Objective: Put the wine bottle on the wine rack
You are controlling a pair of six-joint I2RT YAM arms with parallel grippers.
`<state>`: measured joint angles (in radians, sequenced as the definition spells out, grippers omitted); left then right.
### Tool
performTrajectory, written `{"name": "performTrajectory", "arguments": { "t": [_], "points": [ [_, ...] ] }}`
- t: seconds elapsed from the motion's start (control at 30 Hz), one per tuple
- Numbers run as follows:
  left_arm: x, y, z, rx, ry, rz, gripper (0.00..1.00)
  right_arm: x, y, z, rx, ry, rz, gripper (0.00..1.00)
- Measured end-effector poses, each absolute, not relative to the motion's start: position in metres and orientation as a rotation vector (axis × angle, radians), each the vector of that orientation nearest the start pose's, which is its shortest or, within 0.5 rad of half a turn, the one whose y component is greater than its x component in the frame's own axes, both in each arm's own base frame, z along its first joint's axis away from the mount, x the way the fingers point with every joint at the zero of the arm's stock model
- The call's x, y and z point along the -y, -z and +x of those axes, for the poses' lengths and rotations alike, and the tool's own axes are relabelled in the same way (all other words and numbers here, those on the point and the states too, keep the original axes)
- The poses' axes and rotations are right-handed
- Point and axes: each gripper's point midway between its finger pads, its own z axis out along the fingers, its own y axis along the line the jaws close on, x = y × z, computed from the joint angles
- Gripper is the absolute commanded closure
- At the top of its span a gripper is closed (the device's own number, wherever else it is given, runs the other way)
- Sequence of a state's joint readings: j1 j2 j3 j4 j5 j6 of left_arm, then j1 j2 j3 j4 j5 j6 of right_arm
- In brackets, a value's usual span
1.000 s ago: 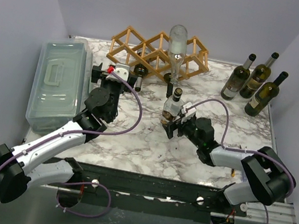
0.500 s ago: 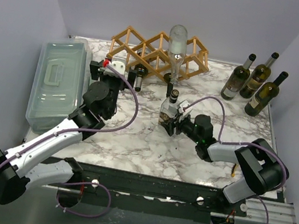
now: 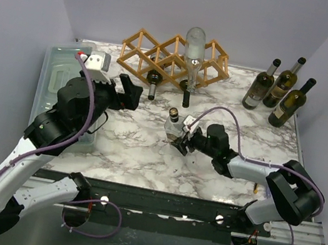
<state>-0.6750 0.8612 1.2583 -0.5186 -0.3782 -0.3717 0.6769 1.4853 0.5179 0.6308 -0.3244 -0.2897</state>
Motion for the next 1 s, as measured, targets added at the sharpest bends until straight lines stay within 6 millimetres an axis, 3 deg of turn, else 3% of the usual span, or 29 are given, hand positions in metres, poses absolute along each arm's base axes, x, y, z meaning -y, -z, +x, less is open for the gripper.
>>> {"name": "performTrajectory", "arguments": {
  "t": [0.2, 0.4, 0.7, 0.83, 1.0],
  "points": [
    [0.156, -0.357, 0.214, -1.947, 0.654, -0.027, 0.03, -0.3, -0.094, 0.262, -1.492, -0.507, -1.263, 0.99],
    [0.182, -0.327, 0.18, -2.158, 0.855, -0.019, 0.1, -0.302, -0.105, 0.252, -1.369, -0.379, -1.392, 1.0],
    [0.236, -0.274, 0.159, -2.506, 1.088, 0.004, 0.21, -0.301, -0.142, 0.252, -1.163, -0.222, -1.448, 1.0],
    [0.253, -0.251, 0.154, -2.649, 1.154, -0.007, 0.31, -0.299, -0.138, 0.249, -1.121, -0.174, -1.488, 1.0],
    [0.263, -0.242, 0.144, -2.725, 1.24, -0.012, 0.47, -0.293, -0.132, 0.25, -1.1, -0.114, -1.51, 1.0]
  ]
}}
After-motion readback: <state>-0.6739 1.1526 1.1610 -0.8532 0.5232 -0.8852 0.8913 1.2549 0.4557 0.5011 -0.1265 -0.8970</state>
